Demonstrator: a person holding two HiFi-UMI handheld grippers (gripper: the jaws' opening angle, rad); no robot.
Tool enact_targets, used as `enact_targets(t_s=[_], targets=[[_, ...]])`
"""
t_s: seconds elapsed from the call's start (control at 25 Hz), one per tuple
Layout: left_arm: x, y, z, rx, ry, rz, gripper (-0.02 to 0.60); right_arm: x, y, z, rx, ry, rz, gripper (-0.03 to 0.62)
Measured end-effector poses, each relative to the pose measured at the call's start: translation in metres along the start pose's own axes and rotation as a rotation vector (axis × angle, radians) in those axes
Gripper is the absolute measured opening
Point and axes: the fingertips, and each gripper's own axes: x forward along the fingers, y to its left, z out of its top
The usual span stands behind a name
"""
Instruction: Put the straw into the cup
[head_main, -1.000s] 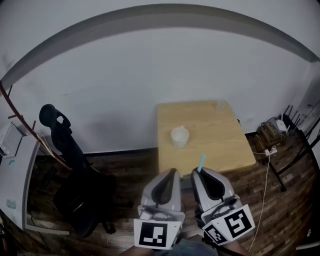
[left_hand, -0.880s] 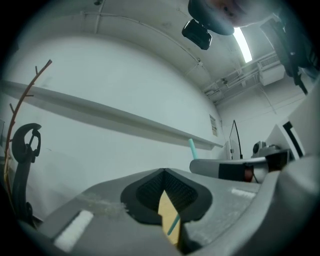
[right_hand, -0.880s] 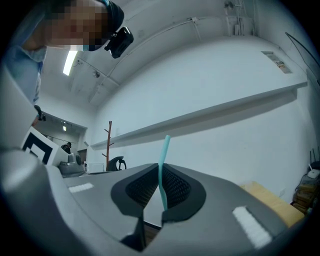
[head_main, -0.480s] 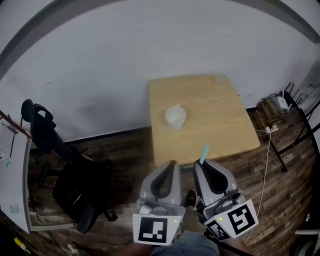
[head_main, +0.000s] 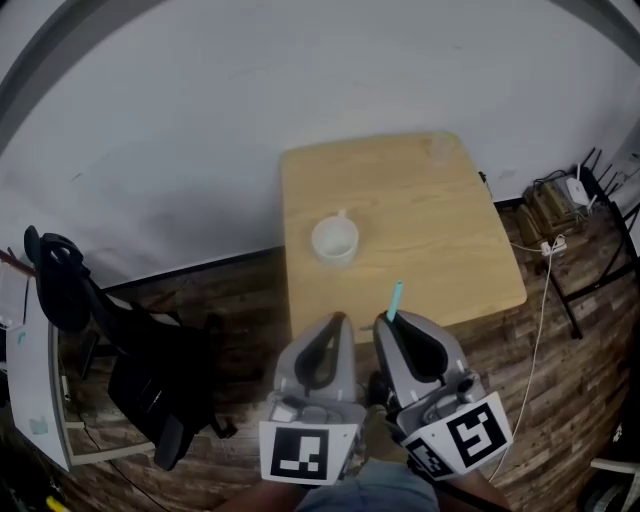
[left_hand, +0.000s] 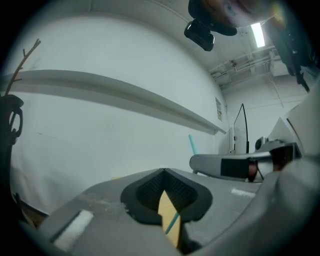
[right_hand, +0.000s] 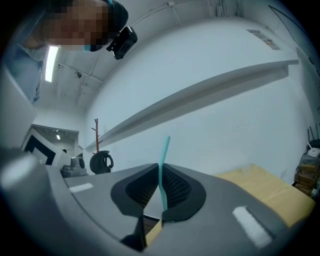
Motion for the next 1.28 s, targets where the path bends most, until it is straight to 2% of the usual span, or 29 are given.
enact_targets(t_s=[0.36,0.8,1.0,1.28], targets=[[0.049,-0.007,0.032,0.040,-0.046,0.064,0.017,0.030,-0.044,0.036,-0.001,-0.045,0.081,0.030],[0.080,0.000,0.087,0.103,-0.175,0.171,0.017,0.067,-0.061,0.095,-0.069,-0.157,0.212,0.029],[0.084,0.015,0.096,0.110,-0.201,0.212,0.017,0.083,-0.058,0.109,-0.084,-0.199,0.251,0.031],[0.096,0.046,0.089,0.096,-0.175,0.240,0.017,0.114,-0.056,0.101,-0.083,-0.168,0.261,0.031]])
